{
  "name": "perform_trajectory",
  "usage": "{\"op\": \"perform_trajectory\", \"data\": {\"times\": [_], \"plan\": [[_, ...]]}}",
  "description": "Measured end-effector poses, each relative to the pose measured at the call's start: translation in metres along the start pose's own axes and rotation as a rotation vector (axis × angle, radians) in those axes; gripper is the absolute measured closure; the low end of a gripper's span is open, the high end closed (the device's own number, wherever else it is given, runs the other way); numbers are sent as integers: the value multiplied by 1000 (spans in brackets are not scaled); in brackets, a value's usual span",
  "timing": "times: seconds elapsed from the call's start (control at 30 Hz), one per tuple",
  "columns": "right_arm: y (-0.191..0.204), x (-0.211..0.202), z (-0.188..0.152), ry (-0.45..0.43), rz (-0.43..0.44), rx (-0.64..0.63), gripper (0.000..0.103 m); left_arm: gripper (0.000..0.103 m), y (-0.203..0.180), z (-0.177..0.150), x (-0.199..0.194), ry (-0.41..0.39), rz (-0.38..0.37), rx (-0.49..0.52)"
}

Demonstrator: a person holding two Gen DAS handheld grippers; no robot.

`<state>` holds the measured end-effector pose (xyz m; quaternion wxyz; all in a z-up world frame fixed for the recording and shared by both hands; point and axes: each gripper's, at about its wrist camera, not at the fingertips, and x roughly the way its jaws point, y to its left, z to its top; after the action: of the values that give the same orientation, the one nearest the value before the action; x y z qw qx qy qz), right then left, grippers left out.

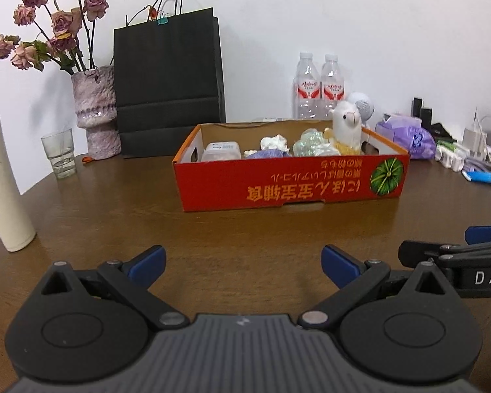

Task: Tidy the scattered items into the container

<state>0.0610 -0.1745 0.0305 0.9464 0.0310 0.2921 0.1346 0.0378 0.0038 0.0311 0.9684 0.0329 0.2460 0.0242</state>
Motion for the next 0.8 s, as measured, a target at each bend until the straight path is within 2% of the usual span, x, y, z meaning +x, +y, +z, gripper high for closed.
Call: {"op": "perform_trajectory", "data": {"times": [0.17, 0.33, 0.6, 0.8], "plan": [[-1, 1, -12, 36, -19, 5, 0, 0, 2, -10, -3, 22, -26, 16], [-3, 2, -27, 77, -37, -13, 0, 0, -2, -19, -10, 71, -98, 15], [2, -19, -43, 109, -35, -22, 0, 0, 3, -41, -42, 71, -63, -14], [5, -30, -51, 102, -38, -29, 0, 0, 8, -51, -42, 120, -46, -18]]}}
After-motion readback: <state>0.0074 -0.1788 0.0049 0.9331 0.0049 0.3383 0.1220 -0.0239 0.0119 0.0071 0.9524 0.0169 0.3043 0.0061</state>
